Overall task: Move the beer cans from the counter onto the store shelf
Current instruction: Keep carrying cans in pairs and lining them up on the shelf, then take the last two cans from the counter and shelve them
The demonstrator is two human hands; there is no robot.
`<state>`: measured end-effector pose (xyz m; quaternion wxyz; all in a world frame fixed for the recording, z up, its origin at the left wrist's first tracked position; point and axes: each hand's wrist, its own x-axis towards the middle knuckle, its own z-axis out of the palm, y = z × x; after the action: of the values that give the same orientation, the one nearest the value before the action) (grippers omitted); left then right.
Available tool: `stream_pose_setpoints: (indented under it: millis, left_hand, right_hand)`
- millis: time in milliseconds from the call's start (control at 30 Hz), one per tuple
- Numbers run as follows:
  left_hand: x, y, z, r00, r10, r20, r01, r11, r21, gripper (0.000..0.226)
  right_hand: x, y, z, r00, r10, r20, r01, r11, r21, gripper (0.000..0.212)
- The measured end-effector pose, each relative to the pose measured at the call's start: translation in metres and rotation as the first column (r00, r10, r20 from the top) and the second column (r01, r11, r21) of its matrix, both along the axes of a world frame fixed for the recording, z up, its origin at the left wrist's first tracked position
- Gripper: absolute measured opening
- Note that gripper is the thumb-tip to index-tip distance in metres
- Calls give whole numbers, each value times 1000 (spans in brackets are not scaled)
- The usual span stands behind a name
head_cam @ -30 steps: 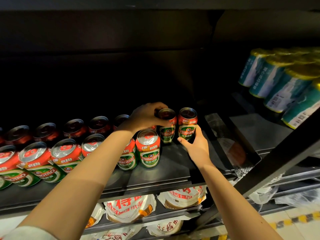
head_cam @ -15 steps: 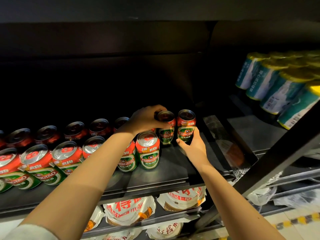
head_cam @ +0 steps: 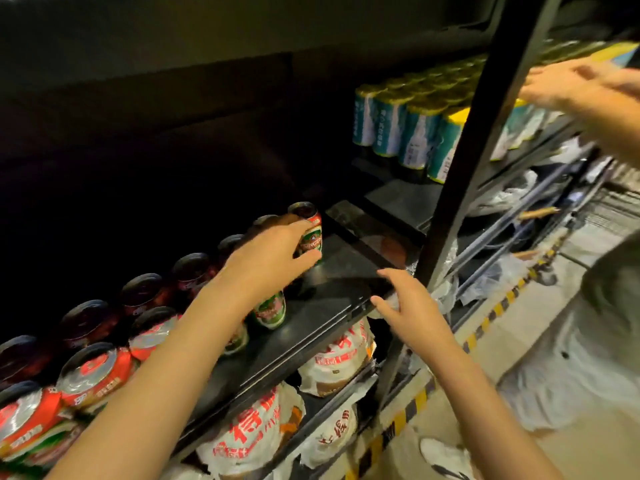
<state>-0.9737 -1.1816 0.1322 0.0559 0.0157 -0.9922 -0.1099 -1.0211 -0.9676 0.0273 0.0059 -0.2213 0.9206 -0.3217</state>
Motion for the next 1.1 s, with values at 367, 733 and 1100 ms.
stream_pose_setpoints:
  millis: [367,733,1100]
  left_hand:
    - [122,188,-79,583,-809,71,812,584,-4,50]
    - [308,349,-113,71,-986,152,952,112,285,52]
    - [568,496,-138,-232,-943,240,902,-116,416,51]
  right_hand:
    - [288,164,-39,724,-689,-39,689,719,94,37]
    - [585,230,-36,100,-992,72,989,107,101,38]
    - [856,288,-30,-306,-940,151,944,-279,176,35]
